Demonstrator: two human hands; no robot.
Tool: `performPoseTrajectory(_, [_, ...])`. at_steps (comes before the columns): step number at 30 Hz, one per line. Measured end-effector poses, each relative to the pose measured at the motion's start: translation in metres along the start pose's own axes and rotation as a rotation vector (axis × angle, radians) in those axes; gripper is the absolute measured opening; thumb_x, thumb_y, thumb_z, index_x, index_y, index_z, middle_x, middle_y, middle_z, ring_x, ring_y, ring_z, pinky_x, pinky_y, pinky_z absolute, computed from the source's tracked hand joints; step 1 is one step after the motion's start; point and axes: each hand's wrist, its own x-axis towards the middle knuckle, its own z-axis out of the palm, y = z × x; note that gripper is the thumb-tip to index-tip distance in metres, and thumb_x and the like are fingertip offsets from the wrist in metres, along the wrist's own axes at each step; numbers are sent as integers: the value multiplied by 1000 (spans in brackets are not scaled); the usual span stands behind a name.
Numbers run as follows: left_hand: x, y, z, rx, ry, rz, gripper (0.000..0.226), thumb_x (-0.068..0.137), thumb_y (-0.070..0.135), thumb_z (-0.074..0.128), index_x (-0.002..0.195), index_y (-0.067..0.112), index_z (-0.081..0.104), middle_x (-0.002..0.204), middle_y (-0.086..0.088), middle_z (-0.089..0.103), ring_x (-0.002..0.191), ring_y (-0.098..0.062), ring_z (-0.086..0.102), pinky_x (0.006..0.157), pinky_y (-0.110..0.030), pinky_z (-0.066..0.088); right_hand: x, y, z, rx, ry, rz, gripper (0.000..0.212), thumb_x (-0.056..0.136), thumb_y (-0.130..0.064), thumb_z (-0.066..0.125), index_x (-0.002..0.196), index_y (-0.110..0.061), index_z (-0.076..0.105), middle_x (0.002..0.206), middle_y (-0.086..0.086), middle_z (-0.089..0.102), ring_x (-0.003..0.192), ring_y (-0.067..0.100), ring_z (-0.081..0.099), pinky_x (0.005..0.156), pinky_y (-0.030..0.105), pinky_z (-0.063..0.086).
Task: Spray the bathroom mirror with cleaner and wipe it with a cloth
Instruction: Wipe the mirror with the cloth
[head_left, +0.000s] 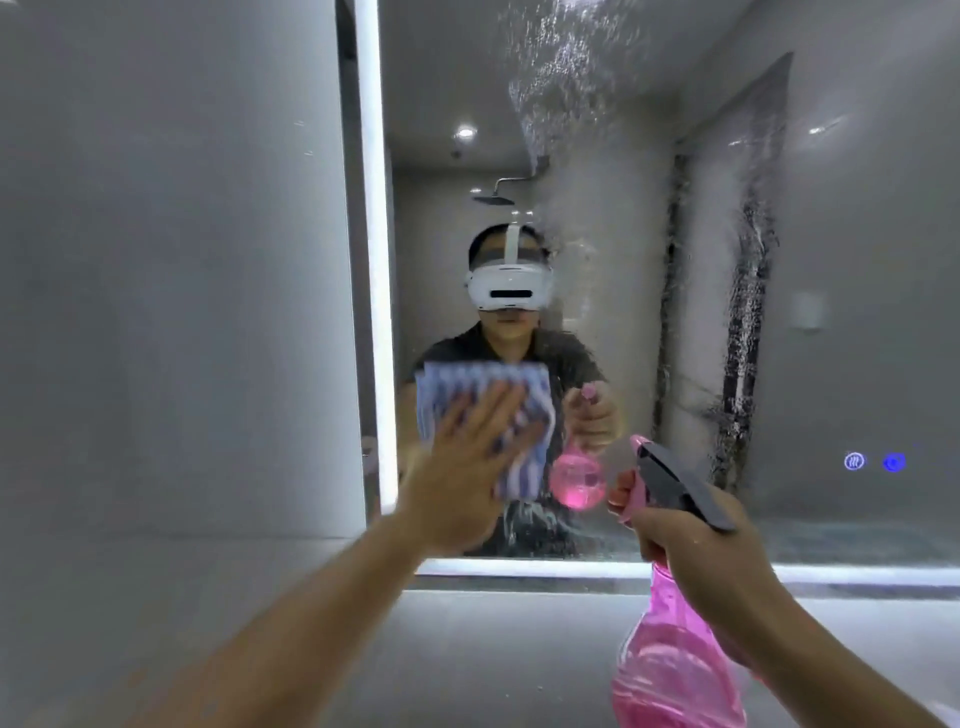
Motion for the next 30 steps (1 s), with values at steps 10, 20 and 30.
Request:
performPoseTrajectory(10, [-107, 29, 22, 110, -322, 281, 68, 83, 46, 45, 147, 30, 29, 152, 1, 38, 148, -24, 0, 119, -45, -9, -14, -6, -3, -34, -18, -27, 8, 59, 11, 53, 62, 10, 46, 43, -3, 35, 52, 17, 29, 50, 30, 25])
performPoseTrajectory(20, [133, -142, -96, -80, 49, -386, 79, 89, 54, 26, 152, 12, 2, 160, -18, -3, 147, -32, -7, 114, -41, -15, -8, -33, -6, -16, -91, -108, 31, 61, 13, 52, 45, -11, 41, 38, -9, 40, 36, 2, 26, 43, 25, 25])
performPoseTrajectory(30, [-43, -1, 7, -85, -76, 91, 64, 90, 35, 42, 150, 25, 19, 157, -9, 25, 146, -28, 10, 117, -51, -2, -4, -31, 16, -20, -158, -87, 38, 60, 12, 48, 43, -21, 45, 32, -11, 35, 35, 2, 26, 37, 15, 26])
